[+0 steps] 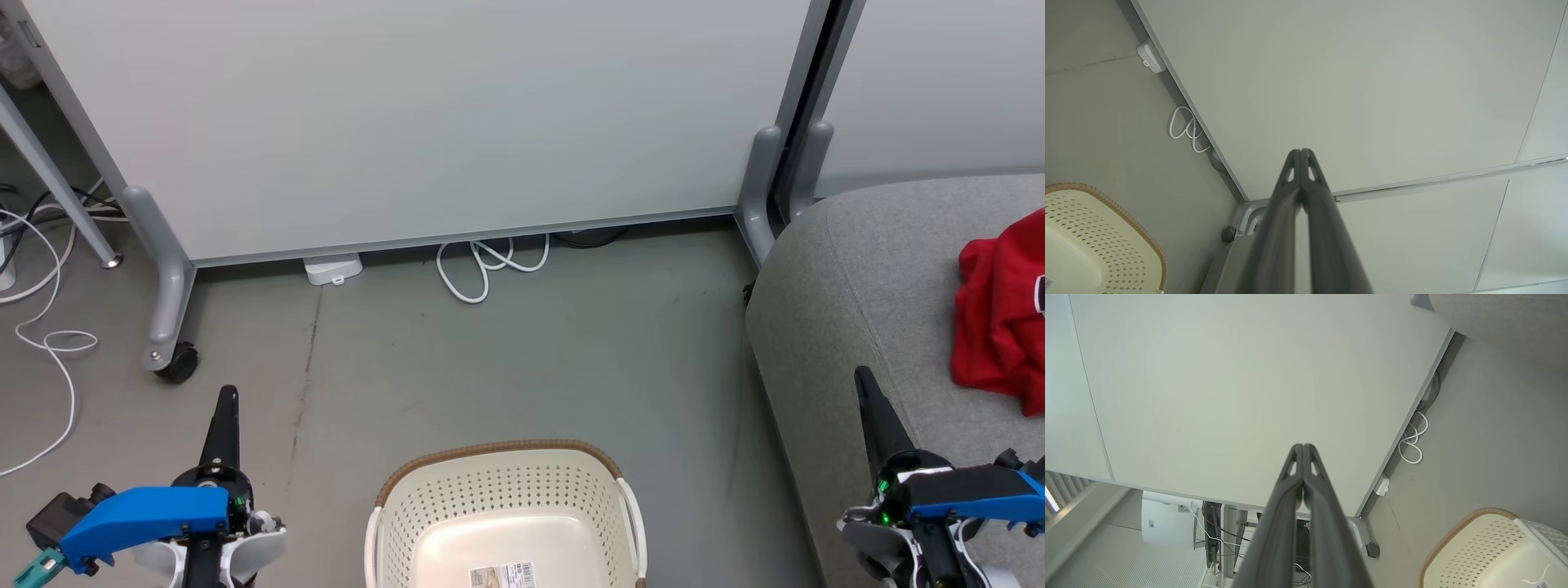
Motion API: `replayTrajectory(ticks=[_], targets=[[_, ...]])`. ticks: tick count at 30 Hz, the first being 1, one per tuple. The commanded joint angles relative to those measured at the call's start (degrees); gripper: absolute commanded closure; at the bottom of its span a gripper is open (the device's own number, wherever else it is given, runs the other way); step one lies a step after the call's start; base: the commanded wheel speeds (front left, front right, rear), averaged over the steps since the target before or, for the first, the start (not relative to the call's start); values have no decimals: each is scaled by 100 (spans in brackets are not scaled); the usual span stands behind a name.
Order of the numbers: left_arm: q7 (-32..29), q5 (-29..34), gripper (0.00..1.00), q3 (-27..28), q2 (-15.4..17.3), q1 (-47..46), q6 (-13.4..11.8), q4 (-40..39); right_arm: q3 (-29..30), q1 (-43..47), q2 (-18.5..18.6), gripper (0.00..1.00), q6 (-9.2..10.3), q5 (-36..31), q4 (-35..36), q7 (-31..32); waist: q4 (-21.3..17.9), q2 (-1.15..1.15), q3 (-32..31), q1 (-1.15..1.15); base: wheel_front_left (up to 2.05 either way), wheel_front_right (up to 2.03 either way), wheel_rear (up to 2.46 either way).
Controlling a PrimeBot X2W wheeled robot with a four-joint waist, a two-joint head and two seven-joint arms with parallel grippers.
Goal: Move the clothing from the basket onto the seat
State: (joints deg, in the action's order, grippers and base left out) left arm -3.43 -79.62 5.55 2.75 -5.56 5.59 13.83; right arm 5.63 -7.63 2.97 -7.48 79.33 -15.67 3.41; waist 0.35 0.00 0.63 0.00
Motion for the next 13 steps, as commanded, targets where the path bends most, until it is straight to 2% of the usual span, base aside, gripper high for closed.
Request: replayTrajectory(ticks=[1, 13], targets=[[-33, -108, 100, 40, 20, -102, 12, -56, 15, 71, -7, 100, -2, 126, 52, 33, -1, 0, -3, 0, 0, 0, 0], [-167, -639, 100, 73, 20, -108, 22, -99, 62, 84, -11, 100, -2, 666, 86, 171, -16, 0, -30, 0, 0, 0, 0]])
